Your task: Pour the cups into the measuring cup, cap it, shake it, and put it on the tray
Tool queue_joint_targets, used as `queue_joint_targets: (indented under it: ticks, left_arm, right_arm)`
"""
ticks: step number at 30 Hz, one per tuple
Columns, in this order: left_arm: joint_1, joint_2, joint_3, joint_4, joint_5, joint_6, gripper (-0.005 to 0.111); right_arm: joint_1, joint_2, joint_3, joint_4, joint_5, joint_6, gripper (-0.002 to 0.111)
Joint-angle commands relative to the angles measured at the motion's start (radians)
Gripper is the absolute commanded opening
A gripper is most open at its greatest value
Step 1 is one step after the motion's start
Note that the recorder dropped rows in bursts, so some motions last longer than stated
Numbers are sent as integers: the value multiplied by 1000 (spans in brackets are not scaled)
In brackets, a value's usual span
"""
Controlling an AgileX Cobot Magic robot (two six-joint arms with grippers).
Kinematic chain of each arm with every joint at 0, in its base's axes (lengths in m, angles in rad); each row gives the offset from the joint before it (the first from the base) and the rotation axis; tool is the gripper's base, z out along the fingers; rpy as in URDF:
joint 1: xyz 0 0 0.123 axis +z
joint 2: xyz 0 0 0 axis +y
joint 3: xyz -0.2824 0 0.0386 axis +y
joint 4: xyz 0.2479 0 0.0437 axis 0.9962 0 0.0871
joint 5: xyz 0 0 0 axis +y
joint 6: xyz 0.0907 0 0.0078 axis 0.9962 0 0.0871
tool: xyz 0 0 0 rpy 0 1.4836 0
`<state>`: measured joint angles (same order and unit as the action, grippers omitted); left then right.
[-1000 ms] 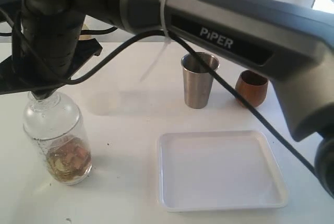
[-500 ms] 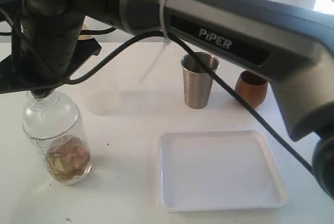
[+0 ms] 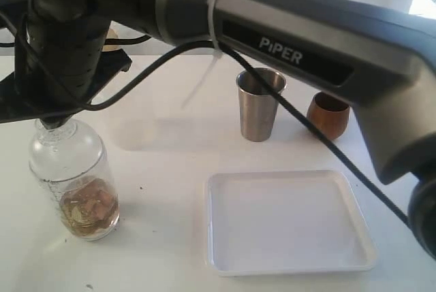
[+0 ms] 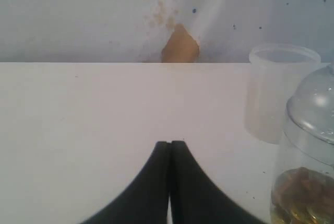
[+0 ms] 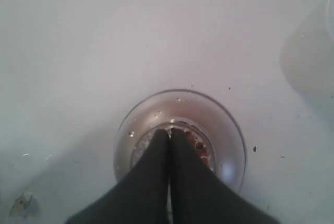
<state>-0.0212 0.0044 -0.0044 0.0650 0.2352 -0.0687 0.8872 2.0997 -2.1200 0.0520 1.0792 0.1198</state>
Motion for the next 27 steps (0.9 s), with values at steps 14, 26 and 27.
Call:
queue_joint_targets:
  ticks: [14, 26, 27]
  left_arm:
    - [-1, -4, 4, 1, -2, -2, 0]
    - [-1, -4, 4, 1, -2, -2, 0]
    - [-1, -4, 4, 1, -2, -2, 0]
  right_arm:
    - [1, -75, 4, -37, 75, -26, 0]
    - [1, -69, 4, -52, 76, -20, 0]
    - [1, -66, 4, -52, 74, -20, 0]
